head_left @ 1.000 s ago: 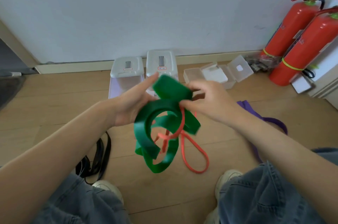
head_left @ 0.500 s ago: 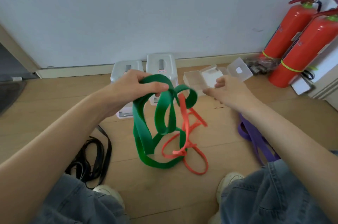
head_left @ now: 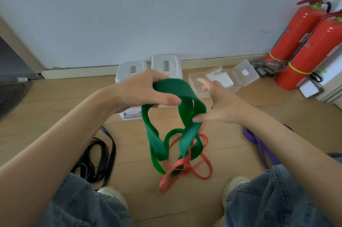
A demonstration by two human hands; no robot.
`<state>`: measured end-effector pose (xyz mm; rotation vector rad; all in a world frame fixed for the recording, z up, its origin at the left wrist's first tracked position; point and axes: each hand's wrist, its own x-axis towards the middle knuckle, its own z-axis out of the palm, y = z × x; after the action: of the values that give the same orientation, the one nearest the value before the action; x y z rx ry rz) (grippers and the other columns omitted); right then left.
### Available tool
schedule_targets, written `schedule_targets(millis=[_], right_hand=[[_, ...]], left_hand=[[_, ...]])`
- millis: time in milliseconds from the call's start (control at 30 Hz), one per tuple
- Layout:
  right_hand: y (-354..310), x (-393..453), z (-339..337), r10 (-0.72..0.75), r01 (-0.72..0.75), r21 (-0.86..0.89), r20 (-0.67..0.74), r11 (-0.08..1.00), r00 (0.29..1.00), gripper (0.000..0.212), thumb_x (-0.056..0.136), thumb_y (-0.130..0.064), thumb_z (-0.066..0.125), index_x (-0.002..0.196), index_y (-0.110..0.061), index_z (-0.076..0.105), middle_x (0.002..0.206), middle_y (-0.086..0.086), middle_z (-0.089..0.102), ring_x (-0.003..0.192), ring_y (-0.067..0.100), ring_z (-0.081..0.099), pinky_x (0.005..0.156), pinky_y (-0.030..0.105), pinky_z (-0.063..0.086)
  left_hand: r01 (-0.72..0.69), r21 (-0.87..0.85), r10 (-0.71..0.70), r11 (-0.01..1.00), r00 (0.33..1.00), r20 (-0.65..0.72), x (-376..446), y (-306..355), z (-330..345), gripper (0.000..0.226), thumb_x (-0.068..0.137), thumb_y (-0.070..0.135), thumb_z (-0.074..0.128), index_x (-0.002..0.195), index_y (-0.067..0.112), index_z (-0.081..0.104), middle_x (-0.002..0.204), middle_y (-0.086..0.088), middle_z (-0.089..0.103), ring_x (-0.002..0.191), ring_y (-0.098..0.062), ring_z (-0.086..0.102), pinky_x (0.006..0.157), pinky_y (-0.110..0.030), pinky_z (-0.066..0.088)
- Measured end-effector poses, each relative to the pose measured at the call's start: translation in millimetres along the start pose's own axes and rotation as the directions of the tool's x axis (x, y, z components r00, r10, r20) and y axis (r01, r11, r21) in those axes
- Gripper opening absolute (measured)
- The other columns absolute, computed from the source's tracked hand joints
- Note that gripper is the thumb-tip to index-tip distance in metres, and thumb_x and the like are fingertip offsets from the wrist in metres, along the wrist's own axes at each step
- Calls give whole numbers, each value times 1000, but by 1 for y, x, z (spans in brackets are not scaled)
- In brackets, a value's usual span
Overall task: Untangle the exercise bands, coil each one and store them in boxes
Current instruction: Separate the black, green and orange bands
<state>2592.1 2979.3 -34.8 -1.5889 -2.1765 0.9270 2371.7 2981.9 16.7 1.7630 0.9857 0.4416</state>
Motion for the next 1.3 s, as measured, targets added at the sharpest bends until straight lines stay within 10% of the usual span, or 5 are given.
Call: schedule_targets(millis=[133,367,533,833,1300], right_hand=[[-13,-6,2,-201,125,319,218,939,955,45,73,-23,78,108,-40,53,94,-29,60,77,-6,58,57,9,44],[-25,-5,-17,-123,250,868,-218,430,968,19,72,1,65,88,-8,58,88,7,62,72,16,67,61,23,54],[-19,-2,-38,-14,367,885,-379,286,925,12,73,-3,54,82,-10,55,69,-3,65,63,10,61,52,19,47],[6,-3,-20,165,-165,159,13,973,986,96,67,-30,81,144,-31,24,143,-13,28,107,18,57,86,29,49],[-16,-1,-21,-48,226,725,-259,651,965,17,78,-2,65,89,-14,60,85,3,63,76,13,65,62,21,52]], left_hand=[[-10,29,9,1000,999,41,4,0,3,15,64,28,71,67,15,65,46,13,42,42,-2,38,45,-10,31],[75,146,-63,986,994,-88,18,-58,17,30,76,4,67,103,12,59,106,-8,65,102,-17,61,94,-28,47],[104,163,-81,981,987,-140,24,-68,16,25,77,25,74,86,17,53,72,9,50,67,-9,49,71,-28,44],[5,-14,-7,1000,984,-176,9,-7,-13,13,75,20,71,85,16,65,55,8,50,46,-6,45,47,-17,38],[100,116,-103,988,995,19,18,-80,25,33,79,0,66,100,22,54,101,3,64,99,-20,61,93,-34,49]])
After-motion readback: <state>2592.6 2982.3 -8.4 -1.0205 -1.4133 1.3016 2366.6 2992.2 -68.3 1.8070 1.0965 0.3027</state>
